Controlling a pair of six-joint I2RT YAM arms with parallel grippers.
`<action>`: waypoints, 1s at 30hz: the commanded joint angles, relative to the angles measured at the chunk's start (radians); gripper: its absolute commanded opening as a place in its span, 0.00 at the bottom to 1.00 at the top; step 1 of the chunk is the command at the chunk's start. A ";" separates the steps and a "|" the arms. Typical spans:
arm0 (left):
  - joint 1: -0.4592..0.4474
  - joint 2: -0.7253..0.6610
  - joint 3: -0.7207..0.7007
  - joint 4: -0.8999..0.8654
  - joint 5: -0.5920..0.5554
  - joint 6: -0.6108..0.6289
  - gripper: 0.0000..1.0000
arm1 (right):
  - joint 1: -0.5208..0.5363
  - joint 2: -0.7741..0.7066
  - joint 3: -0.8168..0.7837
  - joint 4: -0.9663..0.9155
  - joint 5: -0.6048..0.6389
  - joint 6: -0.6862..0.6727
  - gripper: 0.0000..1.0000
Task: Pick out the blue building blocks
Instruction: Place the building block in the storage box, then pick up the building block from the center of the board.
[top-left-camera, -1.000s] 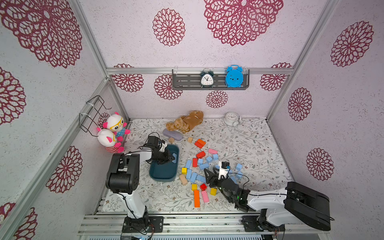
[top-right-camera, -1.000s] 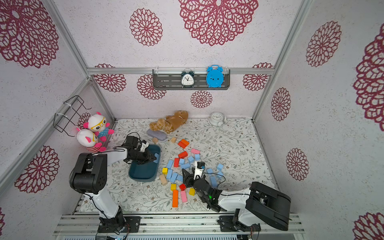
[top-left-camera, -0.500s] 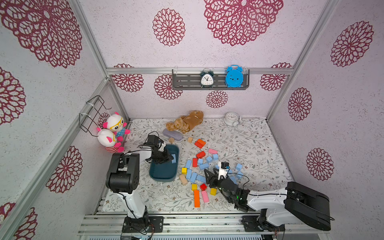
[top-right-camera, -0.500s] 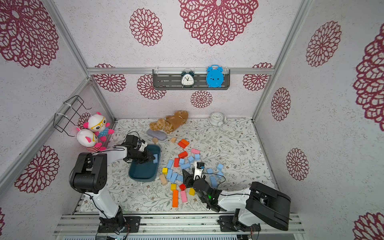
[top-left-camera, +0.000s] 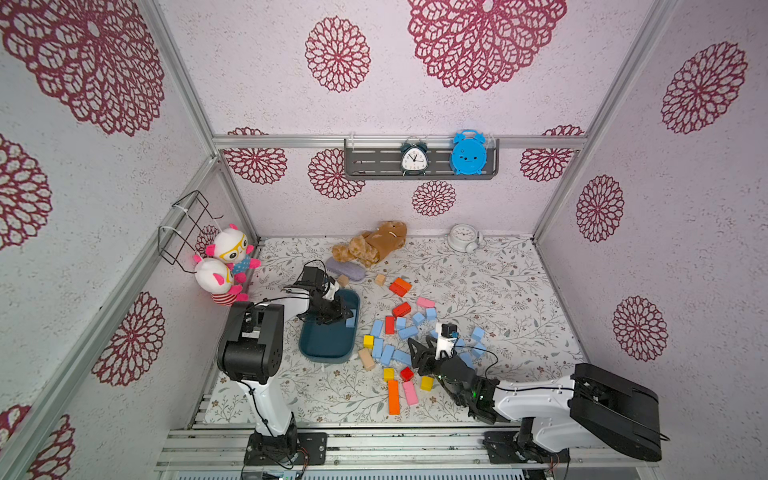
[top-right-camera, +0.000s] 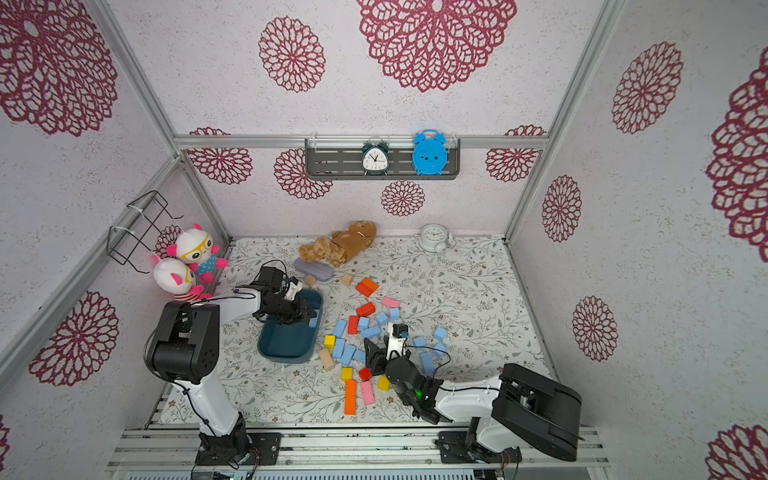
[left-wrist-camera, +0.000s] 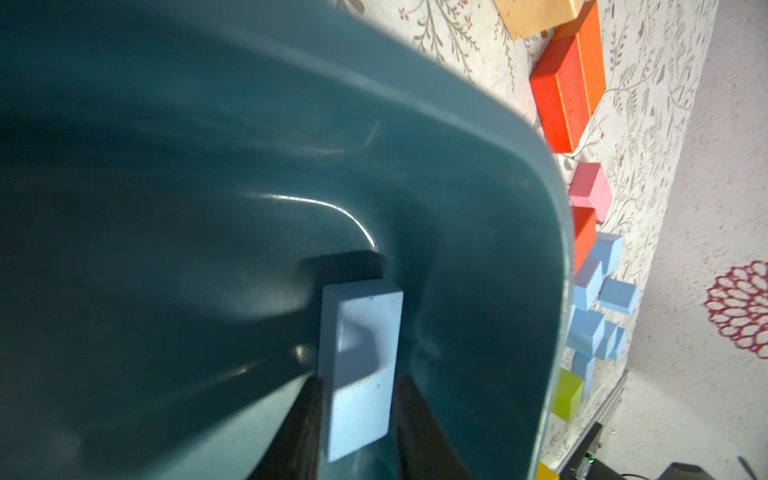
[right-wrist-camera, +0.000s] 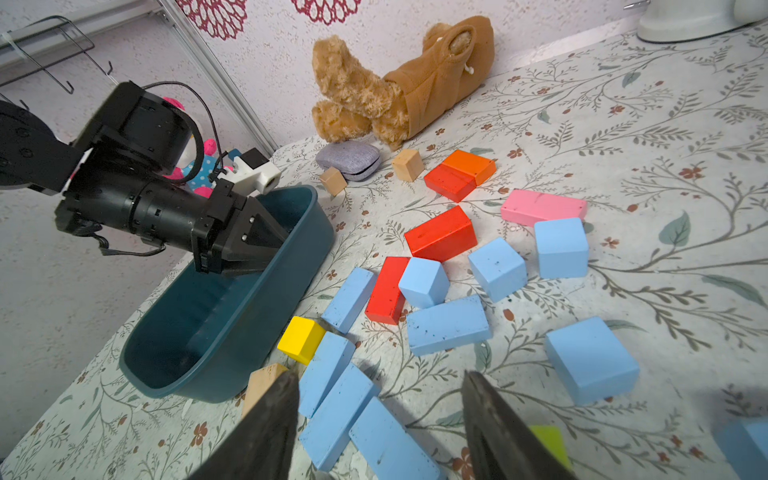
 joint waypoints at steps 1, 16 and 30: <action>-0.003 -0.052 -0.004 -0.003 -0.027 0.025 0.44 | 0.007 -0.026 0.012 0.013 0.032 0.003 0.65; -0.051 -0.426 -0.068 0.028 -0.150 0.152 0.68 | 0.006 -0.069 0.064 -0.117 0.000 -0.033 0.66; -0.442 -0.325 0.073 -0.165 -0.374 0.633 0.68 | -0.005 -0.289 -0.074 -0.206 -0.022 0.037 0.68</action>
